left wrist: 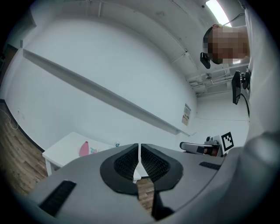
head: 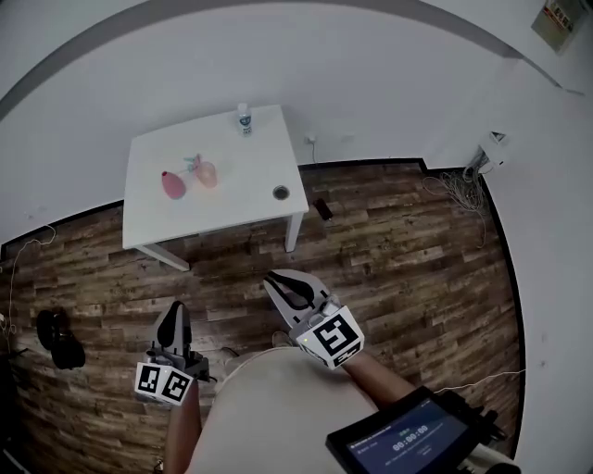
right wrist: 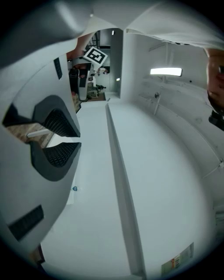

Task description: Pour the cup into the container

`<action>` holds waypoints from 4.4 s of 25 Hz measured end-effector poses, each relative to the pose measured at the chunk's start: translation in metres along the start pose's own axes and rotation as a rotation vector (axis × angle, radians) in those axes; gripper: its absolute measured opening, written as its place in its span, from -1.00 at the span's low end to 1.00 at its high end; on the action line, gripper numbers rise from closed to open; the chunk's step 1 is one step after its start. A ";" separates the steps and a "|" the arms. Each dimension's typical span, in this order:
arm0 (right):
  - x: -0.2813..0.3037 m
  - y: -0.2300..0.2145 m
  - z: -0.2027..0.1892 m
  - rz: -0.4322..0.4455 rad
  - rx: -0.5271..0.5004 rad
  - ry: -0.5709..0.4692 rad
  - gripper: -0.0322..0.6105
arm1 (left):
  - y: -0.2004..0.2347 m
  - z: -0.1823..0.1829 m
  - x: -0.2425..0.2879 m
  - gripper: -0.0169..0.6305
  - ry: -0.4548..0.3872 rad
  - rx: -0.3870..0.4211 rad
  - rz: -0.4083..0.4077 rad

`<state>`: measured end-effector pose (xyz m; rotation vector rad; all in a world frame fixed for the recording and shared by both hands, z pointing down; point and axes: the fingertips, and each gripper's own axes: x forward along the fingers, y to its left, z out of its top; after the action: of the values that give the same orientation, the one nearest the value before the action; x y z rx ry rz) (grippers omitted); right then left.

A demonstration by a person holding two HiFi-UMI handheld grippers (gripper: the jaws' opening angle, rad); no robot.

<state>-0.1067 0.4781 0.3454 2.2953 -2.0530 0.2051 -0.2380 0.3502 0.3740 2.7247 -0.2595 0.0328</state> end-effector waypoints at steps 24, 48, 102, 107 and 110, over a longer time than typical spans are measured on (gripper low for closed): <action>-0.047 -0.034 -0.038 0.000 0.075 -0.034 -0.49 | 0.002 -0.025 -0.031 -0.75 0.044 0.006 0.110; 0.088 -0.046 -0.010 -0.045 0.033 0.009 -0.46 | 0.116 0.016 0.035 -0.72 0.111 0.000 0.036; 0.379 -0.192 -0.044 0.206 -0.142 0.207 -0.20 | 0.283 0.052 0.227 -0.72 0.145 0.005 0.186; 0.403 -0.209 -0.068 0.299 -0.194 0.256 -0.07 | 0.282 0.053 0.245 -0.72 0.131 0.020 0.221; 0.417 -0.218 -0.088 0.346 -0.224 0.292 -0.02 | 0.283 0.049 0.254 -0.72 0.146 0.025 0.259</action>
<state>0.1489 0.1032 0.4995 1.6639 -2.1722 0.2891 -0.0416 0.0310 0.4542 2.6785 -0.5690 0.3082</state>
